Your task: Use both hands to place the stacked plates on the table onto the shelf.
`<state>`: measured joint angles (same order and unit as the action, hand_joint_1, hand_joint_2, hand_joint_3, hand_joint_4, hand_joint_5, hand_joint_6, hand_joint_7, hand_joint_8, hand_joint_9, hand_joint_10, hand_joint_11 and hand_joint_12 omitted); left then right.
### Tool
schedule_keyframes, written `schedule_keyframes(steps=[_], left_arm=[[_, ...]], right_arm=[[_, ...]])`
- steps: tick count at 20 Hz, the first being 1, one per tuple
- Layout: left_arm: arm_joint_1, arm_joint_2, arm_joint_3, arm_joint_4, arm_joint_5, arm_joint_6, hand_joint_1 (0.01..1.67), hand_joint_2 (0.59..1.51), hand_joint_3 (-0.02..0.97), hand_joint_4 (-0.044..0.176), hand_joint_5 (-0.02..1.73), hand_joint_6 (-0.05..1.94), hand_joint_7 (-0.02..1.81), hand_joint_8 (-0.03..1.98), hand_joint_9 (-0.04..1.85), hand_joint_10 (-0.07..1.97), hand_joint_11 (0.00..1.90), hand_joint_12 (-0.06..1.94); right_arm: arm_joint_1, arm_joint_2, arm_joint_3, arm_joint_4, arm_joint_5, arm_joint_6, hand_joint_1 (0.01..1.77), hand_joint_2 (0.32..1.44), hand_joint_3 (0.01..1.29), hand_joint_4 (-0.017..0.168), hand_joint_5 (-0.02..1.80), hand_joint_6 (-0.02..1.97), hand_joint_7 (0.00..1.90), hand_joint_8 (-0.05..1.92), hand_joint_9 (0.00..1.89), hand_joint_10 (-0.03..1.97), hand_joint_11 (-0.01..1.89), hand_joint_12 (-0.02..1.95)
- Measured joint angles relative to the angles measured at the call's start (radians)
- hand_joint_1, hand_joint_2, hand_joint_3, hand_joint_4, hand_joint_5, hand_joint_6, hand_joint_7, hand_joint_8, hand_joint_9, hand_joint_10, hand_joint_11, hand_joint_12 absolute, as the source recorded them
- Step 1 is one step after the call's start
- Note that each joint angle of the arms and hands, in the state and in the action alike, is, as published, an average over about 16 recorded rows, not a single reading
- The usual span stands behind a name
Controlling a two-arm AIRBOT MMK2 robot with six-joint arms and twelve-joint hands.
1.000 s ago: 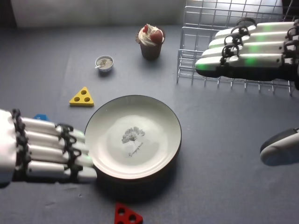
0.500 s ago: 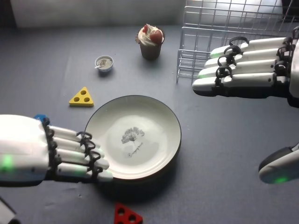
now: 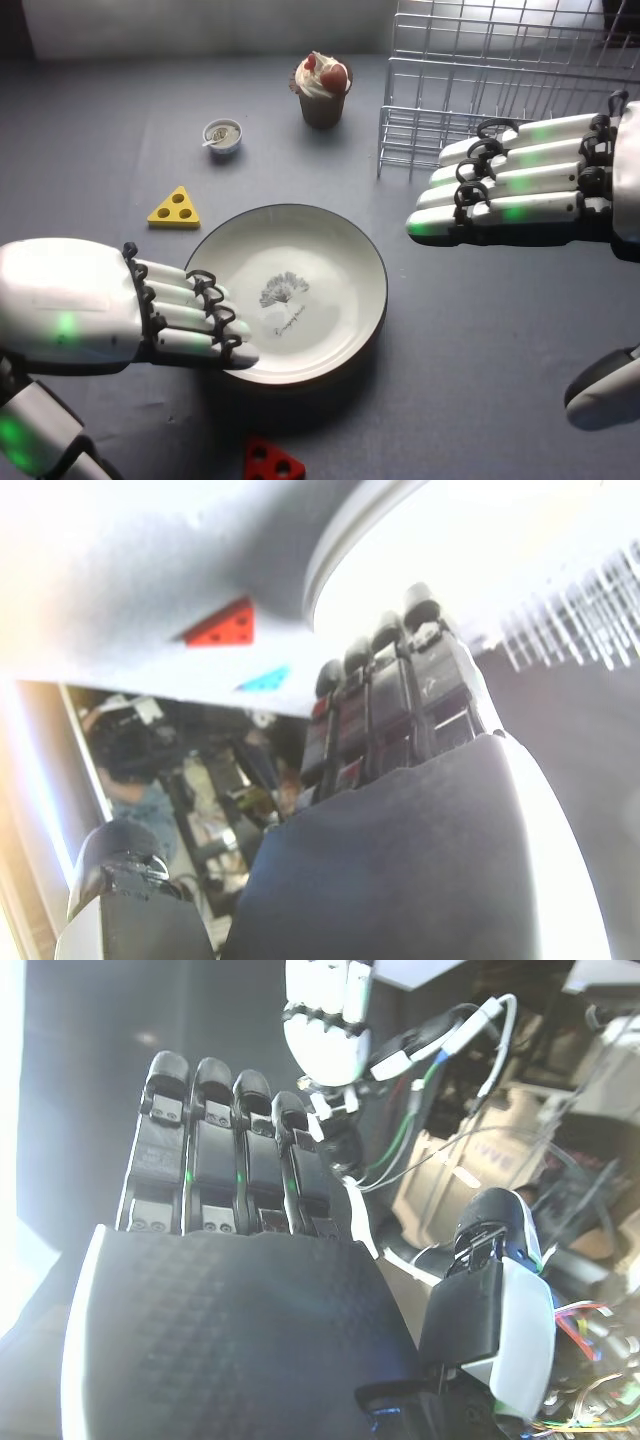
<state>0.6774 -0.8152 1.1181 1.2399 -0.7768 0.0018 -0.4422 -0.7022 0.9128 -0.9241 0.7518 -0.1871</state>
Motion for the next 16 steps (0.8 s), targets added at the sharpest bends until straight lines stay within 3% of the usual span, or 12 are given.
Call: schedule_keyframes(steps=[16], left_arm=[[0.019,-0.09,0.095,-0.014,0.02,0.0,0.1,0.895,0.003,-0.002,0.1,0.0,0.14,0.02,0.14,0.0,0.14,0.05]], right_arm=[[0.004,-0.072,0.102,-0.074,0.008,0.04,0.02,0.96,0.02,-0.004,0.15,0.01,0.21,0.0,0.21,0.0,0.18,0.03]])
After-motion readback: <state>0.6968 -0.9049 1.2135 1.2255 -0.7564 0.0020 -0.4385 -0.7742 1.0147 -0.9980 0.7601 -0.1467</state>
